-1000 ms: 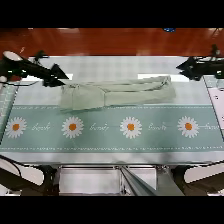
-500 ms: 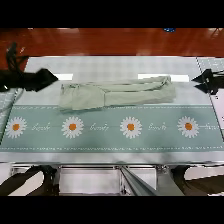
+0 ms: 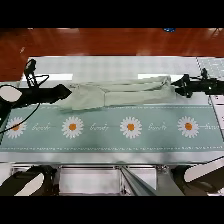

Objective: Fold the shirts.

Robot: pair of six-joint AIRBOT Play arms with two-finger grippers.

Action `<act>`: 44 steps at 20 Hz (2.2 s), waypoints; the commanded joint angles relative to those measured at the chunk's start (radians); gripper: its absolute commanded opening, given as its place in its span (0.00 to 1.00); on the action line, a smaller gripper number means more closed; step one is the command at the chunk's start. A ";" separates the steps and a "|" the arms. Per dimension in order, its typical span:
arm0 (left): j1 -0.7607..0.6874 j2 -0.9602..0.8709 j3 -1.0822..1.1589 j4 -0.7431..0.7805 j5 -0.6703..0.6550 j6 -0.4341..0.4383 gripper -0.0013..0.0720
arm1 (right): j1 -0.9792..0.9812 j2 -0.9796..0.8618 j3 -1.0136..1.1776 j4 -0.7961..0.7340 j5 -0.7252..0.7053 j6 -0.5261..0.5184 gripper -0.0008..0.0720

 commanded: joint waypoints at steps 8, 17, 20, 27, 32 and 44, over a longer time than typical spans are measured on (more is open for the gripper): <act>-0.007 -0.005 -0.008 -0.008 0.011 -0.003 0.71 | 0.171 -0.052 0.135 0.010 0.011 0.024 0.04; -0.149 -0.014 0.002 -0.203 0.032 0.119 0.05 | 0.133 0.494 -0.059 -0.416 0.158 0.082 0.04; -0.301 -0.122 0.073 -0.206 0.124 0.121 0.05 | 0.130 0.731 -0.228 -0.429 0.155 0.078 0.04; -0.545 -0.664 0.595 -0.206 -0.092 0.060 0.04 | 0.130 1.134 -0.439 -0.422 0.220 0.124 0.04; -0.716 -0.914 0.885 -0.206 -0.228 -0.053 0.04 | 0.130 1.264 -0.439 -0.414 0.240 0.166 0.04; -0.659 -0.929 0.985 -0.291 -0.356 -0.003 0.05 | 0.130 1.263 -0.439 -0.325 0.218 0.145 0.04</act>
